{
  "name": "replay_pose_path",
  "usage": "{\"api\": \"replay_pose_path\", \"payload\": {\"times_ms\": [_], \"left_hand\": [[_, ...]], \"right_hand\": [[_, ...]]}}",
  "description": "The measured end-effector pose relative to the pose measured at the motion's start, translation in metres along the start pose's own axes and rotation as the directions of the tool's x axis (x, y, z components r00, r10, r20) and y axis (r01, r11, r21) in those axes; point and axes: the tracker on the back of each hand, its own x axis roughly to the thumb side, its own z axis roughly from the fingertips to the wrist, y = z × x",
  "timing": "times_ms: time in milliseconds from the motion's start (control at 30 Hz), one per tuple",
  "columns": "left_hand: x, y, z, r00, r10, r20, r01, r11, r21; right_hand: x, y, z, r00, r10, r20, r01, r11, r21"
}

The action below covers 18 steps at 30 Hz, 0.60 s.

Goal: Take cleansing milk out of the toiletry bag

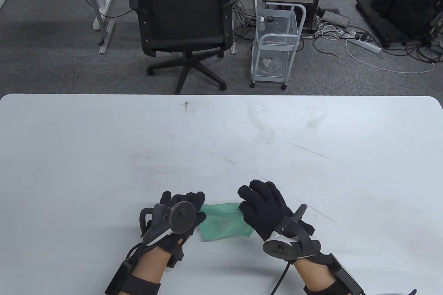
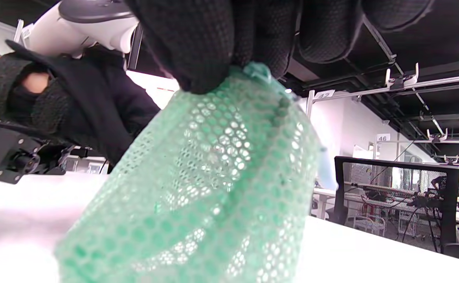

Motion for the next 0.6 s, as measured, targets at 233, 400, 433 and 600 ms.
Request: {"api": "replay_pose_path", "payload": {"times_ms": [233, 400, 433, 600], "left_hand": [[0.003, 0.000, 0.001, 0.999, -0.025, -0.022, 0.027, 0.997, 0.076], [0.006, 0.007, 0.005, 0.999, -0.035, -0.040, 0.042, 0.980, 0.197], [0.006, 0.009, 0.006, 0.998, -0.043, -0.045, 0.052, 0.973, 0.226], [0.007, 0.009, 0.006, 0.996, -0.069, -0.056, 0.080, 0.972, 0.219]], "right_hand": [[-0.001, 0.007, -0.002, 0.999, 0.038, -0.025, -0.036, 0.998, 0.060], [0.001, 0.010, -0.003, 0.982, 0.191, -0.008, -0.191, 0.982, -0.014], [0.001, 0.011, -0.003, 0.974, 0.228, 0.005, -0.228, 0.973, -0.037], [-0.001, 0.018, -0.006, 0.960, 0.278, 0.028, -0.278, 0.961, -0.001]]}}
